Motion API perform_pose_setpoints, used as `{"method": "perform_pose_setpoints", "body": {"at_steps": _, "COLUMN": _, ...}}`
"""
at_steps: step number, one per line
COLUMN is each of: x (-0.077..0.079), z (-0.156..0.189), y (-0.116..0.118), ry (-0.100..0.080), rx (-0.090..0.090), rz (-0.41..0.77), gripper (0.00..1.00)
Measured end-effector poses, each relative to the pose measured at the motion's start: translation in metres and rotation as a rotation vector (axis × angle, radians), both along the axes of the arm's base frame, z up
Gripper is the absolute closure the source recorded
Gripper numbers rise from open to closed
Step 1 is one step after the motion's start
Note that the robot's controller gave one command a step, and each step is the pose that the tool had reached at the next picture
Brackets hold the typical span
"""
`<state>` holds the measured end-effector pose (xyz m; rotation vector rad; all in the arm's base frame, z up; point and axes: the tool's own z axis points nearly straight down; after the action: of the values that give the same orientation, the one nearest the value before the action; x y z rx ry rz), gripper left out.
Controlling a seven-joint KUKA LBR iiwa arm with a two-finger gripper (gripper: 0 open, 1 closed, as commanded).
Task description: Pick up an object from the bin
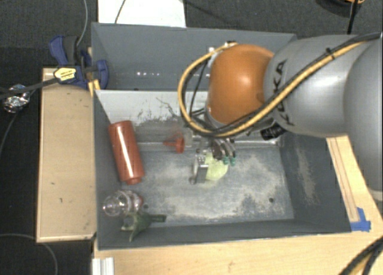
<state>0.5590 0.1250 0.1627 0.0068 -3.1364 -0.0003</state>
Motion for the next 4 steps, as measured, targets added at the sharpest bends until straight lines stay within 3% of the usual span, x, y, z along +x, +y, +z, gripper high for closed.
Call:
{"method": "perform_pose_setpoints", "body": {"at_steps": 1, "x": 0.002, "z": 0.005, "y": -0.001, "ry": -0.008, "rx": 0.001, "rz": -0.004, "gripper": 0.00}}
{"method": "perform_pose_setpoints", "body": {"at_steps": 2, "x": 0.013, "z": -0.065, "y": -0.047, "ry": -0.009, "rx": 0.001, "rz": 0.022, "gripper": 0.00}}
{"method": "perform_pose_setpoints", "body": {"at_steps": 3, "x": 0.015, "z": -0.076, "y": -0.065, "ry": -0.003, "rx": 0.001, "rz": 0.084, "gripper": 0.00}}
{"method": "perform_pose_setpoints", "body": {"at_steps": 4, "x": 0.032, "z": -0.061, "y": -0.084, "ry": -0.015, "rx": 0.001, "rz": 0.161, "gripper": 0.00}}
